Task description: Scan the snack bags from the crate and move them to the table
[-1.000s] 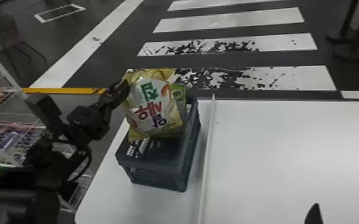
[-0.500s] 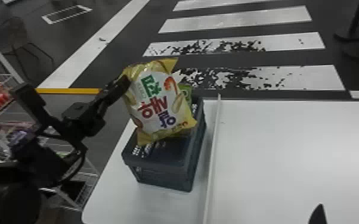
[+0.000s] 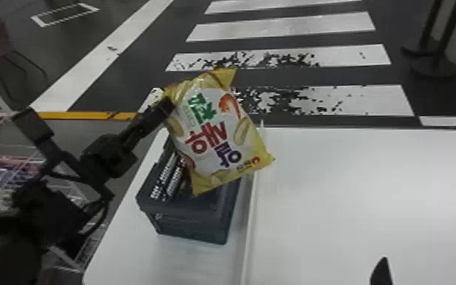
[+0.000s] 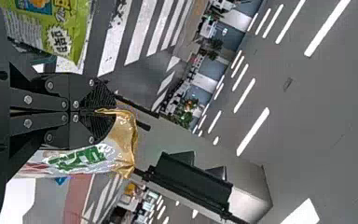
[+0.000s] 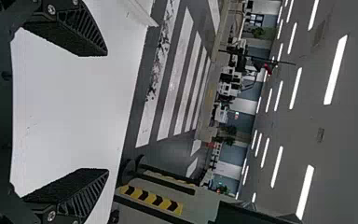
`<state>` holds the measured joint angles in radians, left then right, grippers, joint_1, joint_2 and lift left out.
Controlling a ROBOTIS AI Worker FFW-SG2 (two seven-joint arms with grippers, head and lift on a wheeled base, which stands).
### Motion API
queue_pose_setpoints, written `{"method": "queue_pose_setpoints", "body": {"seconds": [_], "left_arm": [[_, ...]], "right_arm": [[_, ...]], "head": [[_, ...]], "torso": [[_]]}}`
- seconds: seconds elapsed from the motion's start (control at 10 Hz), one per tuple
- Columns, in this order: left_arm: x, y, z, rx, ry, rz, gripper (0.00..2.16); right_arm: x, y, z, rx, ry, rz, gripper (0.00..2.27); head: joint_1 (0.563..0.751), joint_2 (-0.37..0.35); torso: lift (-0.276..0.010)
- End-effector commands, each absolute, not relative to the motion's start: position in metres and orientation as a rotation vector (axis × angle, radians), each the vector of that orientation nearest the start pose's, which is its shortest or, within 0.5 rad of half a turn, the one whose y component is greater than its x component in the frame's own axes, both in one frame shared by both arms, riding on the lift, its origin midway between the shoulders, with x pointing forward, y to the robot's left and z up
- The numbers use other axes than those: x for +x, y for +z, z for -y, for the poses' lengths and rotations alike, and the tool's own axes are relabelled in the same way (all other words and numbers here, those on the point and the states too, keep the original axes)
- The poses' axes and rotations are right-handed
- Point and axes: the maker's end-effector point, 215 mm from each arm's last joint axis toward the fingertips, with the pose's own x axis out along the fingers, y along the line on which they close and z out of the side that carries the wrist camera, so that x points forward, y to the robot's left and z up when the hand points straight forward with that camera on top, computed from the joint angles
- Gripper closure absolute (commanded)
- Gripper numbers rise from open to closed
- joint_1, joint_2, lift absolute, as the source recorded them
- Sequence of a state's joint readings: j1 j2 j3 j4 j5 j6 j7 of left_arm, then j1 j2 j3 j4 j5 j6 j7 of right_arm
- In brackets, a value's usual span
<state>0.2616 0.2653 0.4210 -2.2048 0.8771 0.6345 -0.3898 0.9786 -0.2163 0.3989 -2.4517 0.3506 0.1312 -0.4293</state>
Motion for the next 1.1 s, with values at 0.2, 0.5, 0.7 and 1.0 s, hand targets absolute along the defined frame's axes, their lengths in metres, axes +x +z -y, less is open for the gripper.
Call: {"method": "queue_pose_setpoints", "body": {"seconds": [0.2, 0.5, 0.7, 1.0], "left_arm": [[0.487, -0.214, -0.224, -0.544, -0.544, -0.113, 2.09], [0.495, -0.251, -0.163, -0.597, -0.607, -0.203, 2.09], [0.502, -0.276, -0.125, -0.61, -0.648, -0.268, 2.09], [0.512, -0.342, -0.064, -0.643, -0.698, -0.414, 2.09]], "right_arm": [[0.289, -0.311, 0.143, -0.224, -0.023, -0.145, 0.11], [0.286, -0.308, 0.155, -0.24, -0.062, -0.131, 0.11], [0.289, -0.306, 0.164, -0.218, -0.076, -0.123, 0.11], [0.29, -0.306, 0.166, -0.22, -0.078, -0.122, 0.11]], "head": [[0.695, 0.176], [0.695, 0.082], [0.695, 0.008], [0.695, -0.084]], "torso": [[-0.095], [-0.095], [-0.095], [-0.095]]}}
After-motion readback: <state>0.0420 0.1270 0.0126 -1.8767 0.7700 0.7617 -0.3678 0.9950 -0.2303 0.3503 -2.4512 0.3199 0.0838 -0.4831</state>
